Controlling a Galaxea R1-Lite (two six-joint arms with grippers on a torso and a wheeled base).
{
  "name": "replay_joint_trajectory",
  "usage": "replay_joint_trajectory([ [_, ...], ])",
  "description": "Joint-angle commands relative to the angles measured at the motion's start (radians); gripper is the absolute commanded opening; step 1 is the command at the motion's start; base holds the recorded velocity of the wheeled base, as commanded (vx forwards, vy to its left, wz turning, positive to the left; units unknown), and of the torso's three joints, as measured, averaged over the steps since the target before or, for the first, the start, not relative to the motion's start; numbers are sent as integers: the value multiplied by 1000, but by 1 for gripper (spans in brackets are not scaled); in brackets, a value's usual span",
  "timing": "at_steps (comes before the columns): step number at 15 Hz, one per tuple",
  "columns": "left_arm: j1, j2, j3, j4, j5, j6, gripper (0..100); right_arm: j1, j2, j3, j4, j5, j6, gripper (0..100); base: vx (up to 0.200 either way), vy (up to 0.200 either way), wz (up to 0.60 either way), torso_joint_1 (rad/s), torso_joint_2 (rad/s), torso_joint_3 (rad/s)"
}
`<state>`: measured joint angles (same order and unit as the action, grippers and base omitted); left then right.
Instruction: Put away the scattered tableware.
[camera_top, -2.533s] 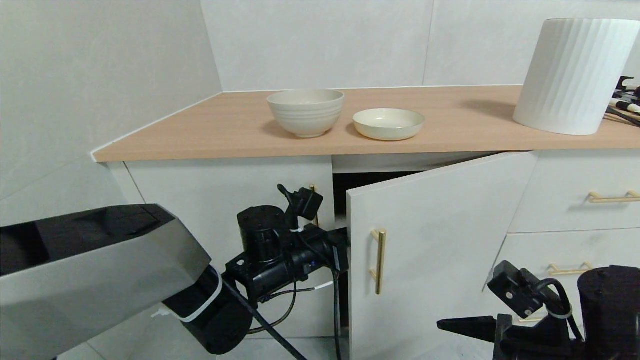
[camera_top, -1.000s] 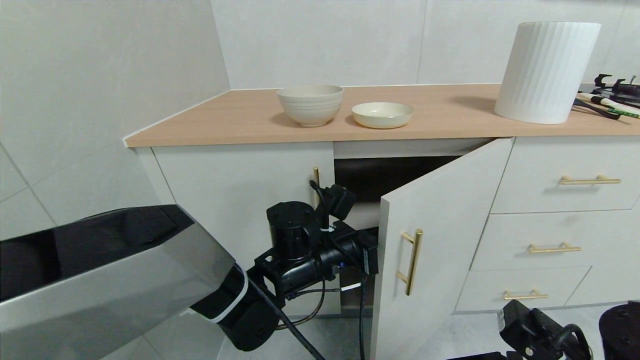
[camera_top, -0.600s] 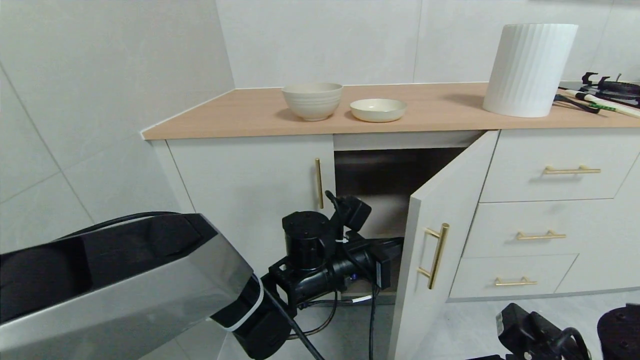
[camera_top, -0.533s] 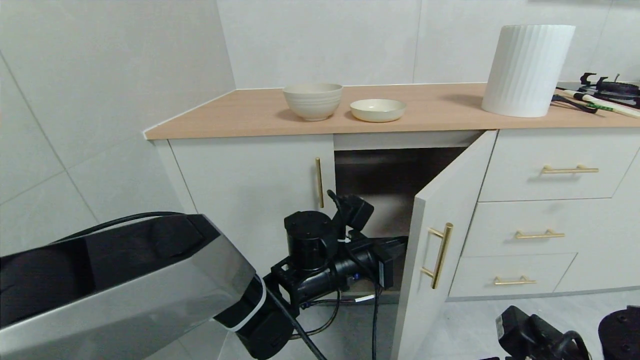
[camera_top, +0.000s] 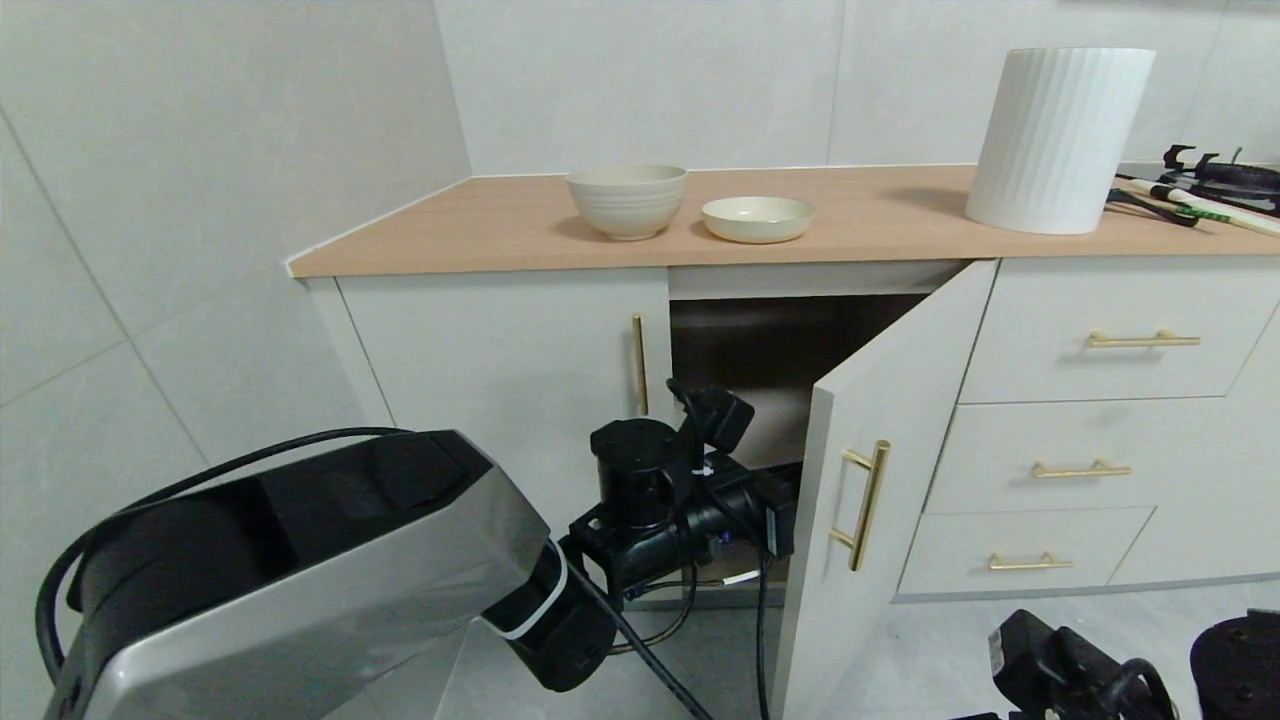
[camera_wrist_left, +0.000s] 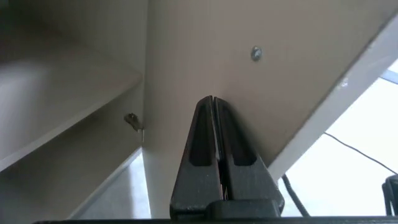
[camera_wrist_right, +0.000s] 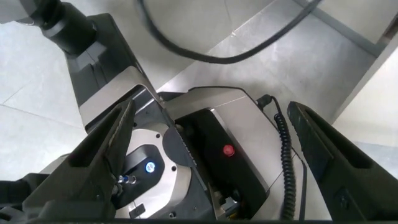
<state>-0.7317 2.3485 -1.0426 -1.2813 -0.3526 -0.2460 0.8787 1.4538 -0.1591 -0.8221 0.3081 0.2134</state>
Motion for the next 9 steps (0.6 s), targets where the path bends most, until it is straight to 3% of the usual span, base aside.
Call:
replay_joint_trajectory([
  [1,-11,17,-25,-1,1,1,0,5,3,0,0,0,0,100,0,0,0,0,0,0],
  [4,-138,-20,-39,2,-39,-7,0,14,-16,20,-3,8,-12,100,0,0,0,0,0,0],
  [5,-192,-55,-1,2,-72,-7,0,39,-44,35,-5,28,-20,100,0,0,0,0,0,0],
  [7,-279,-103,59,-1,-85,-1,0,43,-105,58,-5,117,-26,100,0,0,0,0,0,0],
  [9,-259,-114,55,7,-82,-4,0,43,-141,59,-3,144,-34,100,0,0,0,0,0,0],
])
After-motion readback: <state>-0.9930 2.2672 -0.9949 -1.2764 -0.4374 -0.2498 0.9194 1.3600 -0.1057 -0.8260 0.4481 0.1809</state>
